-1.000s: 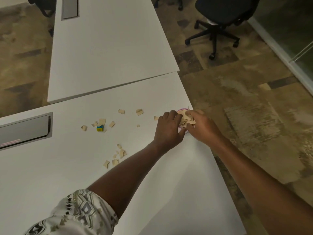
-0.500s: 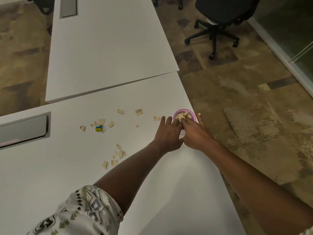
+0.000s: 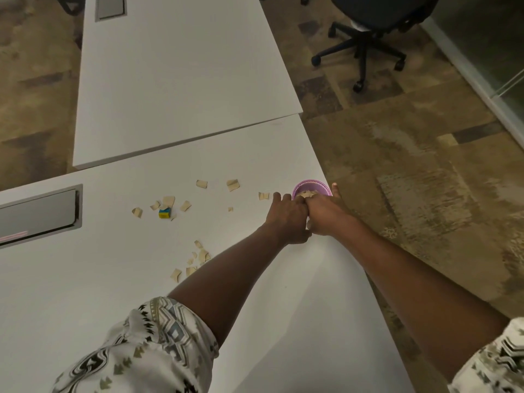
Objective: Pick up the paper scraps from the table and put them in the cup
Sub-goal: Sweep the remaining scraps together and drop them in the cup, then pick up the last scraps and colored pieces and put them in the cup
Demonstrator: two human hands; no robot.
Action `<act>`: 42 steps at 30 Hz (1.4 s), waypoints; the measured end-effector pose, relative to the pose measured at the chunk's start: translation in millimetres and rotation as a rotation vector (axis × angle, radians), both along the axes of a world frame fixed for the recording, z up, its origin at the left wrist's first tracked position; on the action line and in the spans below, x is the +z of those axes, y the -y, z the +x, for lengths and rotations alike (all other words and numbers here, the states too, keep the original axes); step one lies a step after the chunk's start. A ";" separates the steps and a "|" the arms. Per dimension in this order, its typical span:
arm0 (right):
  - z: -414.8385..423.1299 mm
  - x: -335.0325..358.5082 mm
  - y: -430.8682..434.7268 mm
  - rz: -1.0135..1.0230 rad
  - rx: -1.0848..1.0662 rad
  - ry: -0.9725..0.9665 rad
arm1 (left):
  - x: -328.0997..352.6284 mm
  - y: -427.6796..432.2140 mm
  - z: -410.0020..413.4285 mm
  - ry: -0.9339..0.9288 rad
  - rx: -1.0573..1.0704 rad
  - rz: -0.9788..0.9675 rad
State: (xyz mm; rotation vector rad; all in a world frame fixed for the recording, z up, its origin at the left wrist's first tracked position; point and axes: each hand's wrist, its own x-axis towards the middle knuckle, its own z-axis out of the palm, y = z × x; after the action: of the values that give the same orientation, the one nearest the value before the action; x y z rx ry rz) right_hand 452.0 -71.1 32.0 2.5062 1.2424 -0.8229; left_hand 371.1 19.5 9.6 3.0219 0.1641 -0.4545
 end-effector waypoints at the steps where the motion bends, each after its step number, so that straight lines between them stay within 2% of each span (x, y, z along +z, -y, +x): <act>1: 1.5 0.9 -1.1 0.004 0.001 -0.008 | 0.4 -0.1 1.3 -0.008 0.000 0.000; 7: 10.4 13.9 0.8 0.036 0.012 -0.090 | 4.7 0.6 4.5 -0.040 0.004 -0.027; 13: 22.9 36.5 7.5 0.241 0.004 -0.050 | 13.6 -4.0 -4.2 0.054 0.042 -0.083; 20: 39.9 44.8 20.6 0.561 -0.333 -0.203 | 22.7 -8.4 -20.5 0.268 0.033 -0.148; 23: 49.1 37.2 27.2 0.684 -0.466 -0.203 | 19.0 -12.0 -28.8 0.333 0.043 -0.204; 29: 67.3 3.4 32.3 0.709 -0.559 -0.185 | 9.4 -24.6 -43.9 0.483 0.176 -0.341; 32: 75.4 -19.0 32.7 0.671 -0.510 -0.110 | -0.5 -35.5 -52.9 0.493 0.260 -0.333; 34: 80.7 -31.5 33.1 0.608 -0.353 -0.061 | -8.3 -42.8 -58.5 0.421 0.300 -0.290; 37: 86.9 -44.2 31.7 0.519 -0.110 -0.146 | -20.9 -50.7 -63.8 0.262 0.307 -0.206; 42: 94.3 -59.8 13.4 0.399 0.026 -0.230 | -42.3 -55.6 -64.2 0.090 0.304 -0.185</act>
State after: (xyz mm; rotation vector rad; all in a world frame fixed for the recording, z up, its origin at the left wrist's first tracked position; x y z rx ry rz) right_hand 546.4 -84.5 -27.8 2.7491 1.6552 -0.9600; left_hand 307.0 75.1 -32.6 2.7640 0.5338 -0.2873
